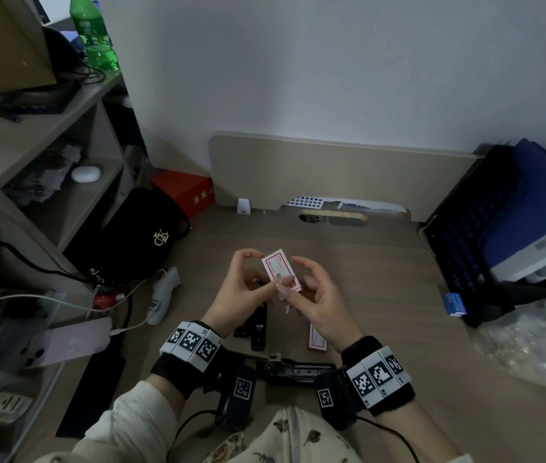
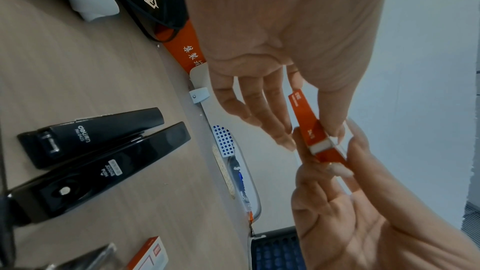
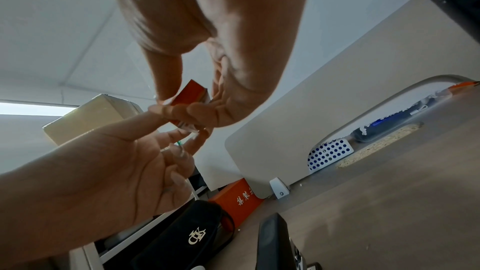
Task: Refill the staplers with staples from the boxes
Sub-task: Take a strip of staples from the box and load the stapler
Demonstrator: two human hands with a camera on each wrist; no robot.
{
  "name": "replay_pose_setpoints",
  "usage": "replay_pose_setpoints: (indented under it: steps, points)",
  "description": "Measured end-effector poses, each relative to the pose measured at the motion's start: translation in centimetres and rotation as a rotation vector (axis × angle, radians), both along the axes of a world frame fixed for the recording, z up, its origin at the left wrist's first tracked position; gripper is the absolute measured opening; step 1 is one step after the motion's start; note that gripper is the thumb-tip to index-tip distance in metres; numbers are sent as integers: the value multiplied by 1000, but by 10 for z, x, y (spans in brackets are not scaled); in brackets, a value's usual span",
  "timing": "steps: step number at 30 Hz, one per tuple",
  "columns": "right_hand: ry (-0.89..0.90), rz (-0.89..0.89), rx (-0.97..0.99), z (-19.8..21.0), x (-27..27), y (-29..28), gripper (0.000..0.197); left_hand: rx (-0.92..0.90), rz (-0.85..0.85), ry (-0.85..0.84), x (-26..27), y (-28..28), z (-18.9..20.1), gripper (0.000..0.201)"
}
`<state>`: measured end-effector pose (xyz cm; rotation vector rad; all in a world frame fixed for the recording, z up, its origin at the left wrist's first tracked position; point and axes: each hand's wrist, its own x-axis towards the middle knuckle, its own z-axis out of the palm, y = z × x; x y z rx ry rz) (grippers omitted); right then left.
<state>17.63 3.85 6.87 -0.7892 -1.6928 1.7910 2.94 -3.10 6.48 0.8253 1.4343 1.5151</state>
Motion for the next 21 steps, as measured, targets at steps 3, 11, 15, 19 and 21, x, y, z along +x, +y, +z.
replay_pose_setpoints:
  steps: [3, 11, 15, 19, 21]
  points:
    - [-22, -4, 5, -3, 2, 1, 63, -4, 47, -4, 1, 0, 1, 46]
    - [-22, -84, -17, -5, 4, 8, 32, -15, 132, -30, -2, 1, -3, 35]
    - [-55, -125, 17, -3, 3, 8, 24, -22, 141, -35, -3, 1, -3, 34]
    - [-78, -211, 3, -7, 2, 10, 23, -29, 176, -43, -5, 2, 0, 30]
    - [-83, -225, 3, -8, 2, 11, 22, -29, 172, -52, -5, 1, 2, 29]
